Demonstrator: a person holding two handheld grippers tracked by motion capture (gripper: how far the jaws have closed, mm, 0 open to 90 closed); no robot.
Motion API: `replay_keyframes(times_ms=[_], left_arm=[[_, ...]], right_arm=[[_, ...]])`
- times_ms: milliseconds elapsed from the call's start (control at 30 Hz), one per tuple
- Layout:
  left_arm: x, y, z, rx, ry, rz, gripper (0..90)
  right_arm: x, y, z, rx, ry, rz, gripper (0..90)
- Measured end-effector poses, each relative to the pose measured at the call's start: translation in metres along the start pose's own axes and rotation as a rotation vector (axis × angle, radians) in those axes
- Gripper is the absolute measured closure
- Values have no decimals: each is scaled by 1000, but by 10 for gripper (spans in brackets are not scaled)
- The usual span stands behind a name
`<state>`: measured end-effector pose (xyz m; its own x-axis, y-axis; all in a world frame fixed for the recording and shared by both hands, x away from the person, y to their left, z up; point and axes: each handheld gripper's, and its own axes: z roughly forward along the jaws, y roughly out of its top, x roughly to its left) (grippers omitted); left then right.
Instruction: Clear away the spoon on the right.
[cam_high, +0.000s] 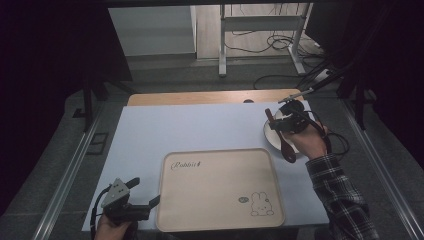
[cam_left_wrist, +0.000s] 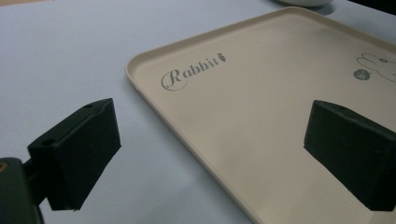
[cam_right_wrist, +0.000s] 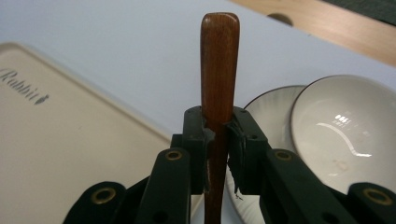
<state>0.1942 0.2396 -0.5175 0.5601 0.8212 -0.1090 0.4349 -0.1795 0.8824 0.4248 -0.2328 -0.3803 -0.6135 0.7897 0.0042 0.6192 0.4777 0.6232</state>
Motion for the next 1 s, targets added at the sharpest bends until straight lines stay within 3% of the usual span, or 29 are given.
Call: replay_keyframes(times_ms=[500, 800, 1000], left_arm=[[0, 0, 1, 4, 1, 2, 35], [0, 0, 1, 7, -1, 4, 35], [-1, 1, 1, 11, -1, 8, 36]], right_arm=[[45, -28, 0, 63, 82, -43, 780], [68, -41, 4, 72, 137, -60, 780], [77, -53, 17, 105, 170, -39, 781]])
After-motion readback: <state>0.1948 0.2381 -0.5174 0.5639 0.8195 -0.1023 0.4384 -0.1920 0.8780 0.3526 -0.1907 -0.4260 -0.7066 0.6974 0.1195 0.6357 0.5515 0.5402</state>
